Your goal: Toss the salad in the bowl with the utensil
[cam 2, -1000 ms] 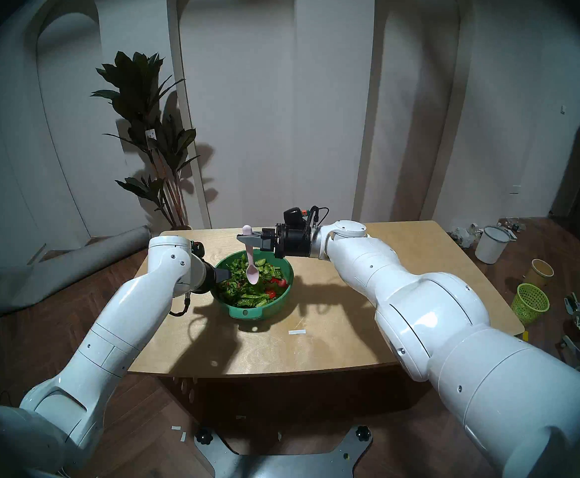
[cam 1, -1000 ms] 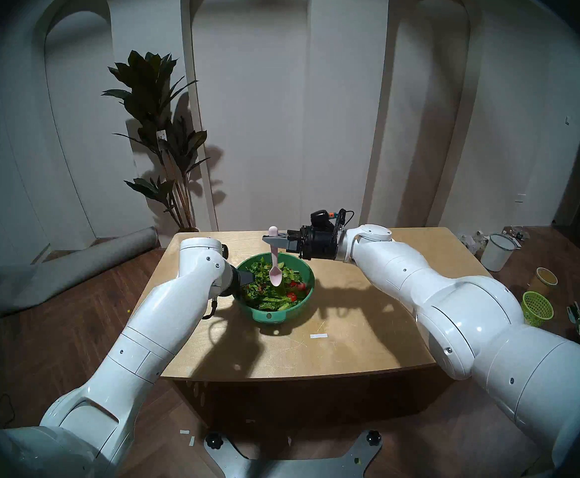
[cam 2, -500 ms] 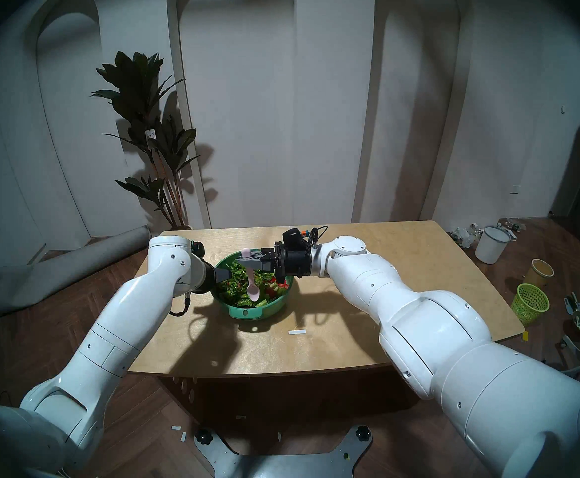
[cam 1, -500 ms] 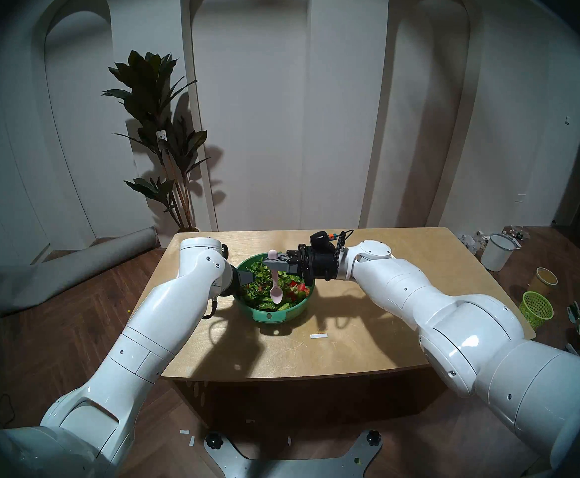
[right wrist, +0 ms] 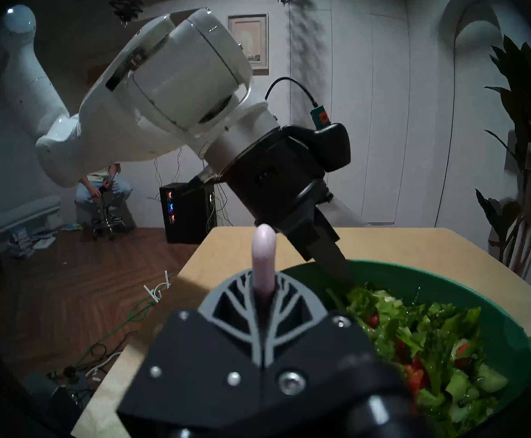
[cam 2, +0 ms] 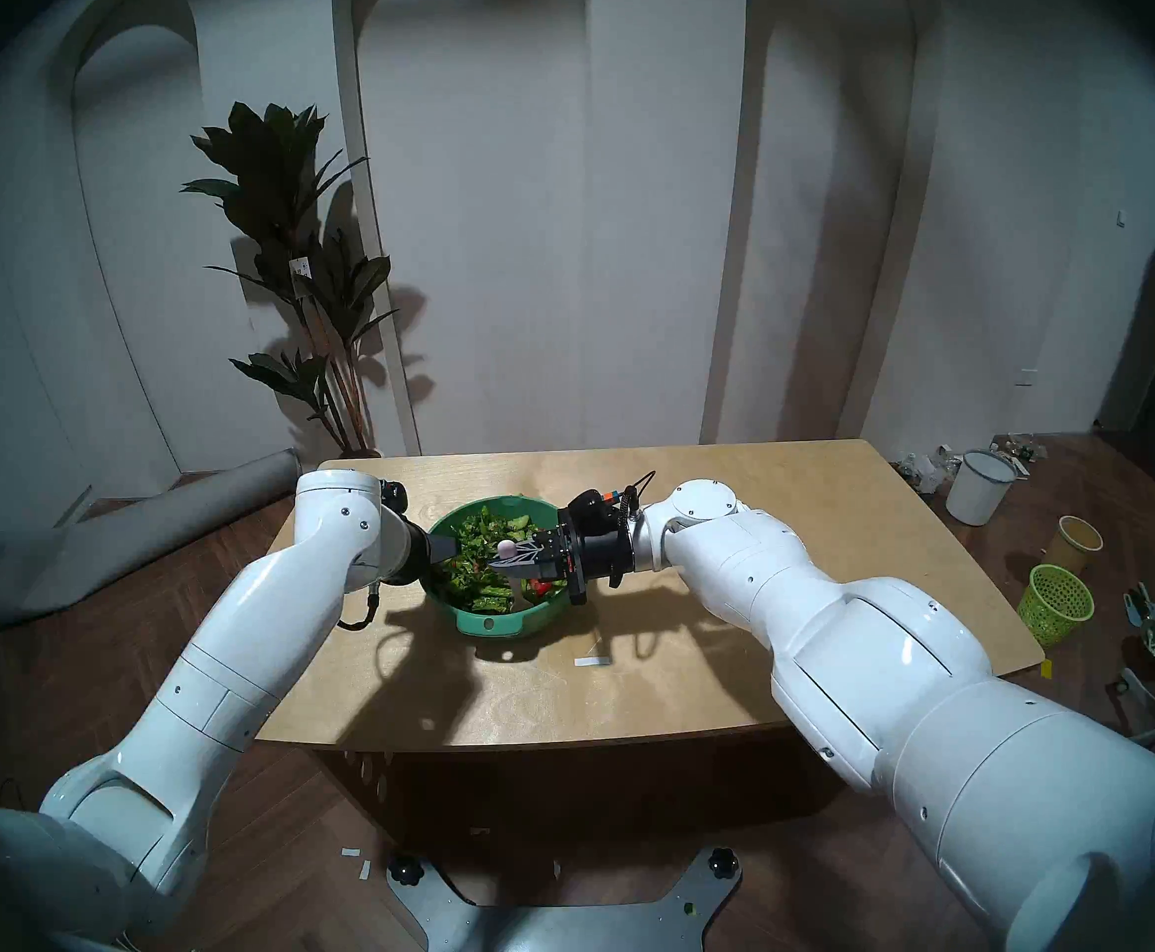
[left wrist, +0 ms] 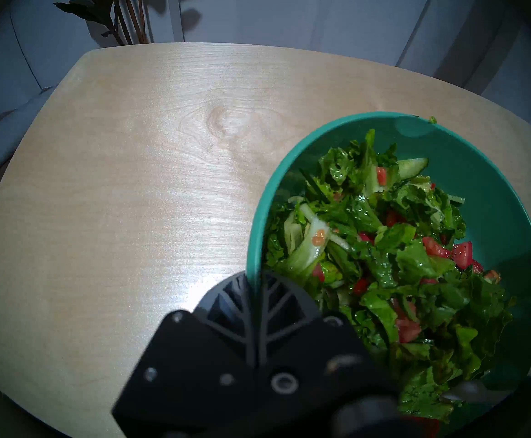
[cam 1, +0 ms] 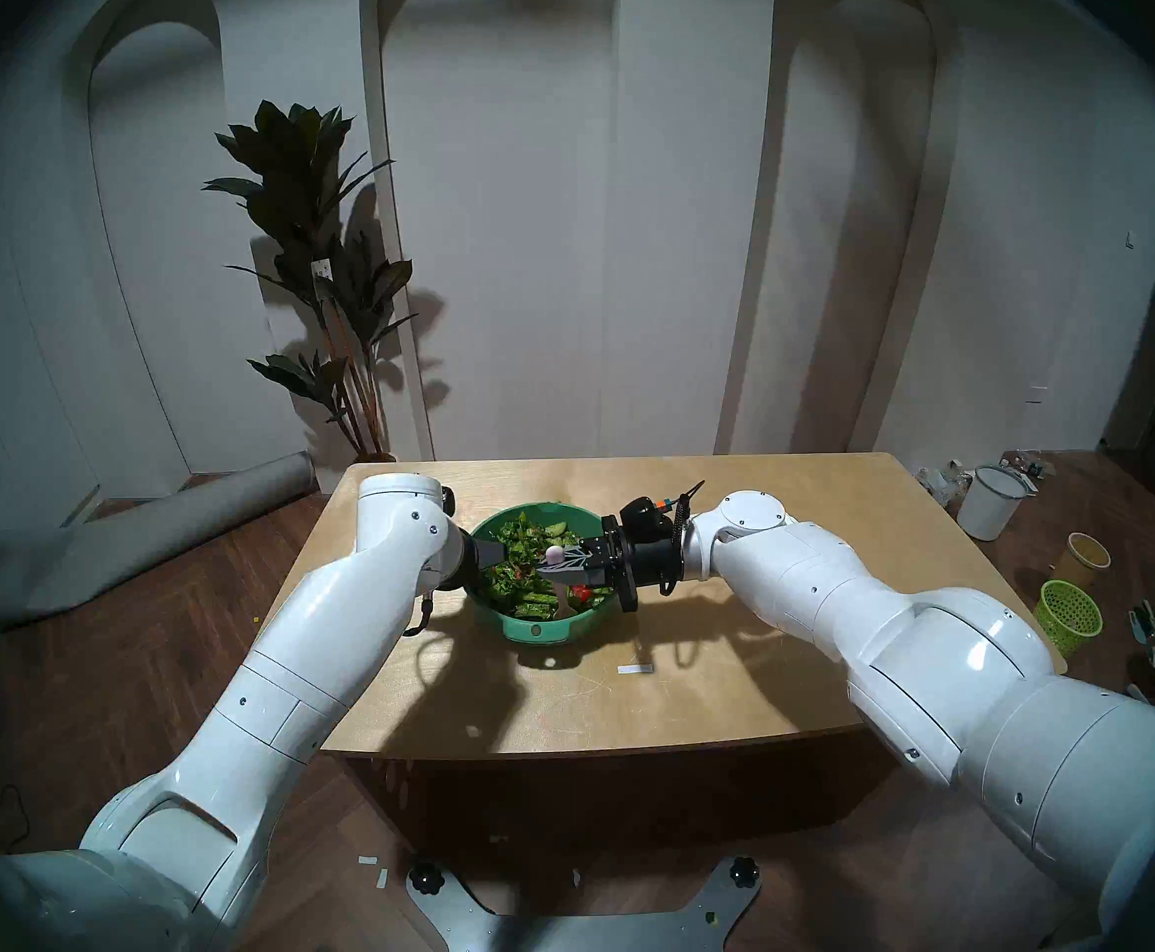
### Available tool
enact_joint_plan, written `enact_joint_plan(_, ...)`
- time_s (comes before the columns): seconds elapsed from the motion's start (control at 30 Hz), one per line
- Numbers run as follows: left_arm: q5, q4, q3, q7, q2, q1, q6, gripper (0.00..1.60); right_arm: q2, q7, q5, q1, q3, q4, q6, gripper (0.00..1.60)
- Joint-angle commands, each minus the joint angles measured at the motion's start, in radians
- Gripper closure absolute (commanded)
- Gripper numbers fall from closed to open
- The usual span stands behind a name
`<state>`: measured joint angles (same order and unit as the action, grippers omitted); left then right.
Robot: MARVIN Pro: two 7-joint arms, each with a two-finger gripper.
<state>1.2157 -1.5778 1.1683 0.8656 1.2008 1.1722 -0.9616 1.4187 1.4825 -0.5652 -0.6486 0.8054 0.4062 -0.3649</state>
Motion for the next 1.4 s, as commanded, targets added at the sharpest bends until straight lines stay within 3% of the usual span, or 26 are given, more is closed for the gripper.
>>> enact_joint_plan(0.0,-0.006,-0.01,0.0,0.036,-0.005,-0.014,0.002,1.6,-0.038,0.001,0.046,0.019,-0.051,-0.015,-0.087,1.6)
enact_joint_plan(0.27,-0.009,-0.01,-0.001,0.029,-0.006,-0.013,0.002,1.6,-0.058,-0.022,0.079,0.03,-0.101,-0.016,-0.223,1.6)
enact_joint_plan(0.8,-0.009,-0.012,-0.003,0.034,-0.008,-0.014,0.002,1.6,-0.052,-0.332,0.116,0.021,-0.172,-0.04,-0.492,1.6)
enact_joint_plan(1.37,-0.01,-0.012,-0.003,0.034,-0.008,-0.014,0.002,1.6,-0.028,-0.514,0.15,0.052,-0.25,-0.089,-0.595,1.6)
